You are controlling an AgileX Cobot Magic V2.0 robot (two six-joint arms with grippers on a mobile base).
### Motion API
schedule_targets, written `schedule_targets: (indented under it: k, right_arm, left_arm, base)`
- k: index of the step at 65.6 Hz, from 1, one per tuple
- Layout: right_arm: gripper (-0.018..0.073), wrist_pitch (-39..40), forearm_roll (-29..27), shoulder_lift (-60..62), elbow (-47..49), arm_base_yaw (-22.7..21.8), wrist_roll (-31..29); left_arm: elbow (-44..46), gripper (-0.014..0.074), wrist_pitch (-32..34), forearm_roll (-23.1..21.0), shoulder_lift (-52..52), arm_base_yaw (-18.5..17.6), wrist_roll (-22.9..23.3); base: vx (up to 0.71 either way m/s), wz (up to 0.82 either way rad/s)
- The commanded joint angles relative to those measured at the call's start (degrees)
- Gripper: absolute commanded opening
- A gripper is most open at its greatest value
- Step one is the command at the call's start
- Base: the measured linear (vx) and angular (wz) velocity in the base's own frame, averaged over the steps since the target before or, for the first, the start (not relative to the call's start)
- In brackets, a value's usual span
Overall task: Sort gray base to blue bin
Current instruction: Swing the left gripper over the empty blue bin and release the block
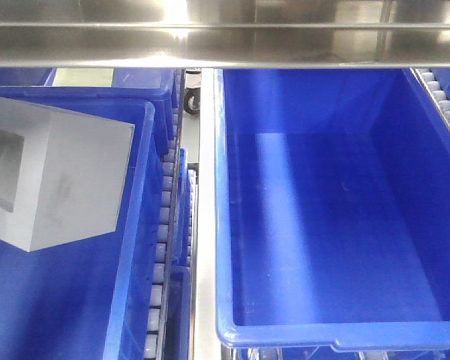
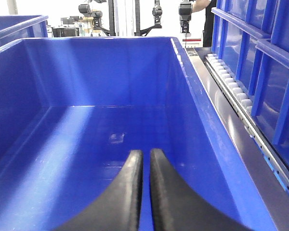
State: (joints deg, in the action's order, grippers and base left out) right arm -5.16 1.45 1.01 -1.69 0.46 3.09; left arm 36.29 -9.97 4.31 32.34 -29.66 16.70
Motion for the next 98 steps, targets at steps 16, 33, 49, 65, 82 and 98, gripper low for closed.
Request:
schedule_targets:
  k: [16,33,49,65,82,98]
  right_arm:
    - [-0.0004,4.25,0.36,0.45,-0.05,-0.23,-0.38]
    - [-0.0004,4.25,0.36,0.45,-0.05,-0.23,-0.38]
    - [-0.0004,4.25,0.36,0.45,-0.05,-0.23,-0.38]
    - [-0.0004,4.25,0.36,0.45,-0.05,-0.23,-0.38]
    - [-0.0004,4.25,0.36,0.45,-0.05,-0.23,-0.38]
    - [-0.0004,4.25,0.36,0.45,-0.05,-0.23,-0.38]
  left_arm:
    - [1.83,0.0157,9.97,-0.95,6.48,-4.77,0.69]
    - [2.08,0.0168,25.74,-0.77,21.17,-16.40,0.69]
    - [11.65,0.0175,29.49,-0.77,40.38,-20.96,0.79]
    - [27.52,0.0186,20.39,-0.30,57.54,-24.55,0.73]
    - [36.53,0.0204,14.13,-0.30,69.23,-24.93,0.73]
    - [36.70,0.0251,9.97,-0.30,72.80,-24.93,0.73]
  base:
    - [0.00,0.00]
    - [0.00,0.00]
    - [0.00,0.00]
    - [0.00,0.00]
    - [0.00,0.00]
    - [0.00,0.00]
